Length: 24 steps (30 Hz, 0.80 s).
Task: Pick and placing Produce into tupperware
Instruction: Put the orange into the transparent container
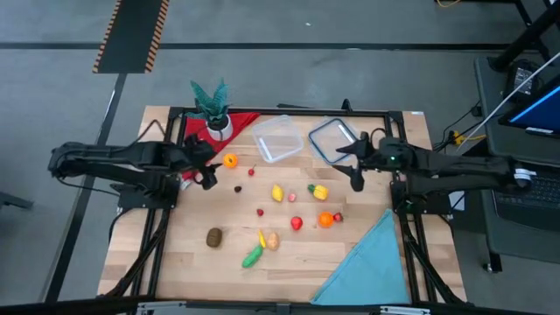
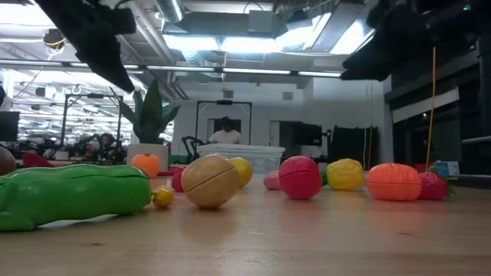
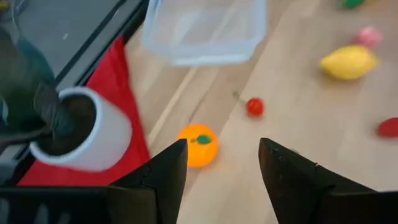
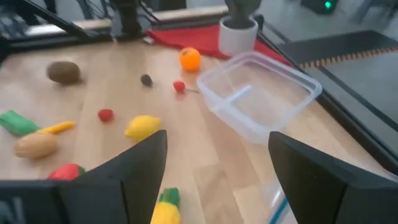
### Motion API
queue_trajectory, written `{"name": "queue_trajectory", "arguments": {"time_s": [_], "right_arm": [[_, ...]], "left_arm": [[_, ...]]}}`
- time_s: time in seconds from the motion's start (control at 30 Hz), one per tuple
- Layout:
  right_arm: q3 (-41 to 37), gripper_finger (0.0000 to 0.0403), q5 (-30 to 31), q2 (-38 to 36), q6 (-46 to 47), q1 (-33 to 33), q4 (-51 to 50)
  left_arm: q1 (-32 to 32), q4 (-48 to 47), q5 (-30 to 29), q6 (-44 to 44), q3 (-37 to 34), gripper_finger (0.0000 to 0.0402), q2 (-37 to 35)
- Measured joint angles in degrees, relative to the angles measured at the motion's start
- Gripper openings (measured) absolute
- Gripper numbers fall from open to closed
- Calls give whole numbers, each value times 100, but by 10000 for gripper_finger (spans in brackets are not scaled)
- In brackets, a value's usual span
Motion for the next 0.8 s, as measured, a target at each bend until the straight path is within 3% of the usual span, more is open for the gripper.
{"name": "queue_trajectory", "arguments": {"time_s": [0.3,0.63,0.8], "right_arm": [[17,282,129,540,-17,-20,-11],[17,282,131,621,72,-20,9],[17,282,131,621,100,-20,7]], "left_arm": [[0,-28,-3,-19,0,194,502],[2,-22,-175,12,4,266,508],[0,-23,-87,9,4,282,508]]}}
